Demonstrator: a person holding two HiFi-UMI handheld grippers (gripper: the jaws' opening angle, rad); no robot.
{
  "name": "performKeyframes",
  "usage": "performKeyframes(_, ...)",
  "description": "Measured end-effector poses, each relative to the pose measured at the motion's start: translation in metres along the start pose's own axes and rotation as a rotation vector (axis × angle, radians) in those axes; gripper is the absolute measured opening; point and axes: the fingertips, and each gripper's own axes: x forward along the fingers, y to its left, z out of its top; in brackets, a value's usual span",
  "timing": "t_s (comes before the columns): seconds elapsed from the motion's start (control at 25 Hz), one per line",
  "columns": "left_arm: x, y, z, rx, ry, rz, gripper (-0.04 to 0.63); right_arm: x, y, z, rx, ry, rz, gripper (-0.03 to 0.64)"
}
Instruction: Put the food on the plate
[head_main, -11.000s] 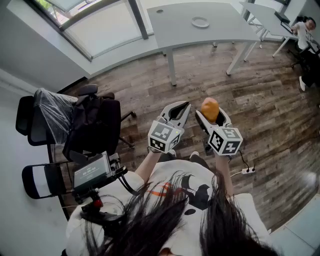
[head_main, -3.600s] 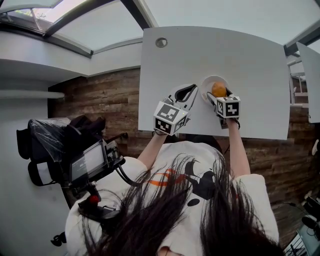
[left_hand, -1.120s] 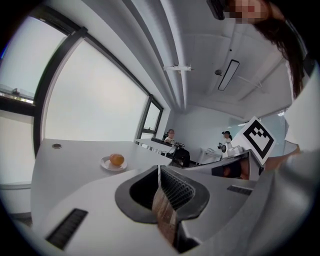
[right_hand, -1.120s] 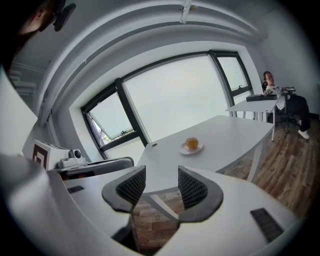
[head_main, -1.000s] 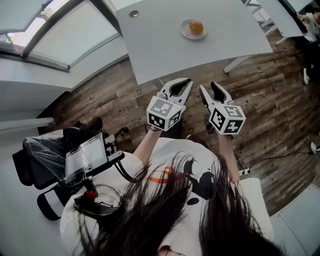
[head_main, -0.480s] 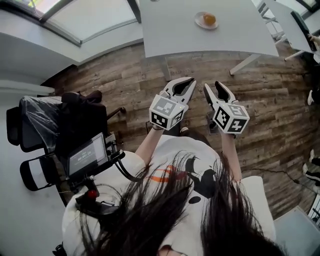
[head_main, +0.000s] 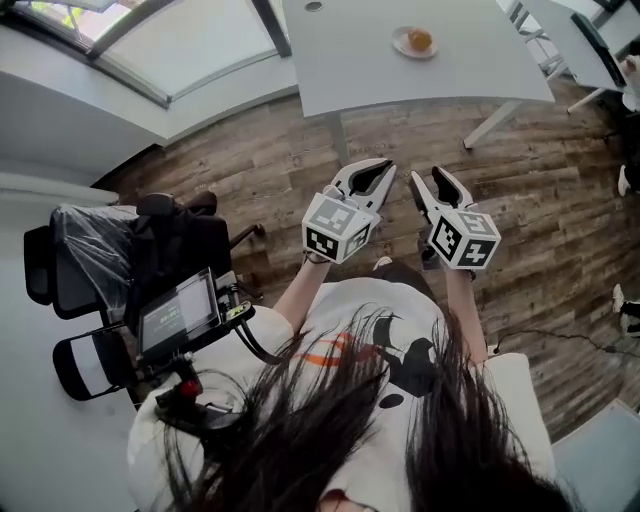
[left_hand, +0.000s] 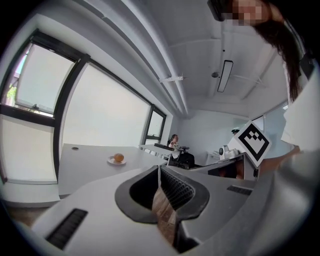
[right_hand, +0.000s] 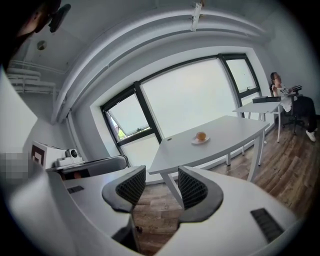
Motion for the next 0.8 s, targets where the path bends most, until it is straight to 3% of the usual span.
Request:
performKeyframes(0.36, -0.078, 0.019, -0.019, 0.081, 0.076, -0.128, 0.006, 0.002, 0.056, -0.023, 0.075, -0.090, -0.123, 0.212)
performKeyframes(0.8, -0.146, 0.021, -0.036, 0.079, 0.070, -0.198, 0.006, -0.011, 0.123, -0.060, 0.112, -0.115, -0.179, 0.212)
